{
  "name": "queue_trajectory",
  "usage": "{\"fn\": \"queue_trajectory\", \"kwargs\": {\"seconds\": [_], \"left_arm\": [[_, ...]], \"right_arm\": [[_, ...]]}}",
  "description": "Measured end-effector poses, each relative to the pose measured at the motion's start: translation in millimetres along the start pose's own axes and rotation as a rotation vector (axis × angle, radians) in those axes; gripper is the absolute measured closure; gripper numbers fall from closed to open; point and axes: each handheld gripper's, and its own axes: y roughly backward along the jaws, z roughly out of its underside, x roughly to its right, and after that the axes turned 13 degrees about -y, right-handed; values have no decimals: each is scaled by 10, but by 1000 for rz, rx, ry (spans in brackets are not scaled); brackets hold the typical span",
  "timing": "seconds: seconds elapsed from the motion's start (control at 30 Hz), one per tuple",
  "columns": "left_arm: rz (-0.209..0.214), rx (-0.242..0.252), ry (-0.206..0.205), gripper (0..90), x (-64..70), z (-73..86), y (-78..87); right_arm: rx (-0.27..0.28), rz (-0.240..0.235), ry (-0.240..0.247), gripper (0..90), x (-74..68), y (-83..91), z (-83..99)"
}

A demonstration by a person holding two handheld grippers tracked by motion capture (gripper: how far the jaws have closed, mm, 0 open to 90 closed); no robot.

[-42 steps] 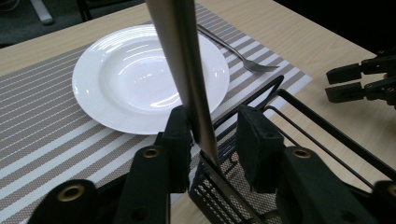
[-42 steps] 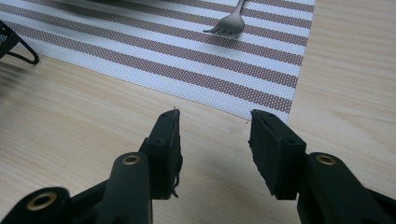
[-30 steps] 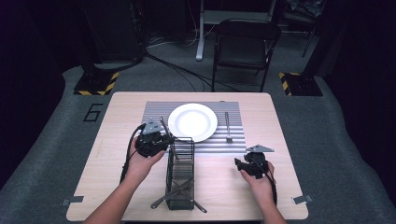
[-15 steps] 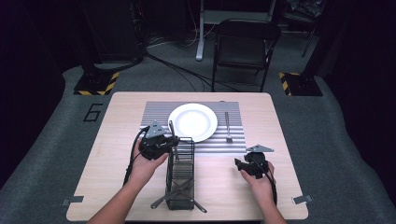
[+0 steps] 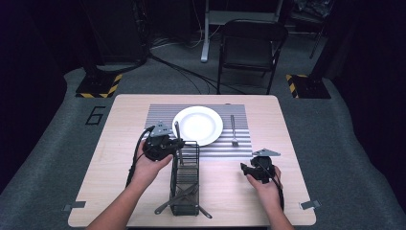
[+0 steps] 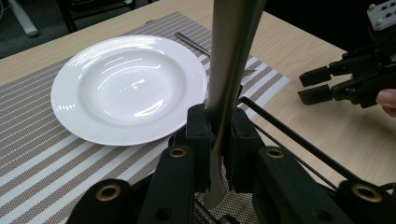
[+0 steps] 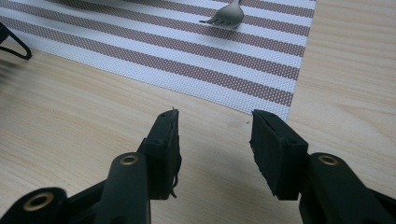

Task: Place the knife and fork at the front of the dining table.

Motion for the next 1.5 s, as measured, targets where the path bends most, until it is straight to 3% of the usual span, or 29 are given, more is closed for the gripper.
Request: {"fn": "queue_trajectory", "kwargs": {"seconds": [0.63, 0.97, 1.5], "left_arm": [[21, -16, 7, 813, -62, -353, 285], [25, 6, 9, 813, -138, -562, 438], [16, -14, -6, 814, -235, -733, 611]], "right_arm": [[-1, -2, 0, 509, -6, 5, 3], [1, -2, 5, 508, 2, 0, 3], [0, -2, -7, 505, 2, 0, 5]]}}
